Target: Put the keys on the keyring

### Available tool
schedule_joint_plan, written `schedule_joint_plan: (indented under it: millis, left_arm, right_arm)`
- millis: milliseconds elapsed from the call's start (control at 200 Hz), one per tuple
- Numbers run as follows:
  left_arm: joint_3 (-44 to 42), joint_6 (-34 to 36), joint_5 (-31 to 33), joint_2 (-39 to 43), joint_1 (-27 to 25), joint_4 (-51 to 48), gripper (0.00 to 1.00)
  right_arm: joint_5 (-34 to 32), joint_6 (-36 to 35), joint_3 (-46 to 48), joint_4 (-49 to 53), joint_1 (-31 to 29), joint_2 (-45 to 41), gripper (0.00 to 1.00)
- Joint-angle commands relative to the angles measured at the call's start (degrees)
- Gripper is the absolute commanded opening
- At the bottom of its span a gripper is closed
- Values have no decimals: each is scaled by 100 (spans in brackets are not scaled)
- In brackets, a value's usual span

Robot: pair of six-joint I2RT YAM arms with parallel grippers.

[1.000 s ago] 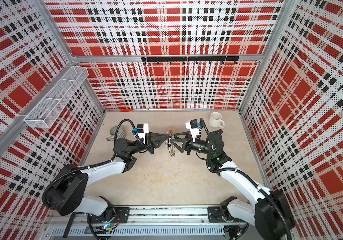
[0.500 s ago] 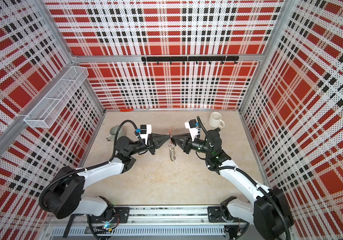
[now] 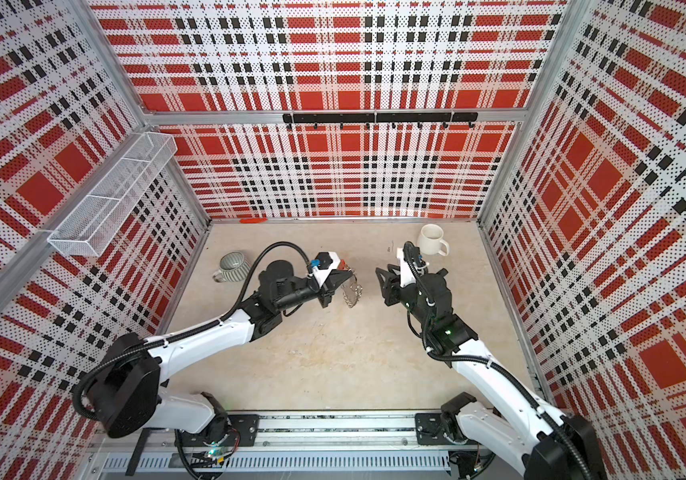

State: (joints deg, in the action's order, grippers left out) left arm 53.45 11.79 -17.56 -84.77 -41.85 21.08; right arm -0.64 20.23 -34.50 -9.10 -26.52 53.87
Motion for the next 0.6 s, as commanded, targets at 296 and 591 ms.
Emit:
schedule_joint_plan:
  millis: [296, 591]
  left_arm:
    - [1892, 832, 1786, -1929, -482, -2564, 0]
    - [2367, 619, 2041, -2517, -483, -2530, 1]
  right_arm:
    - [-486, 1072, 1222, -192, 817, -506, 56]
    - [-20, 1088, 1115, -363, 1030, -88, 61]
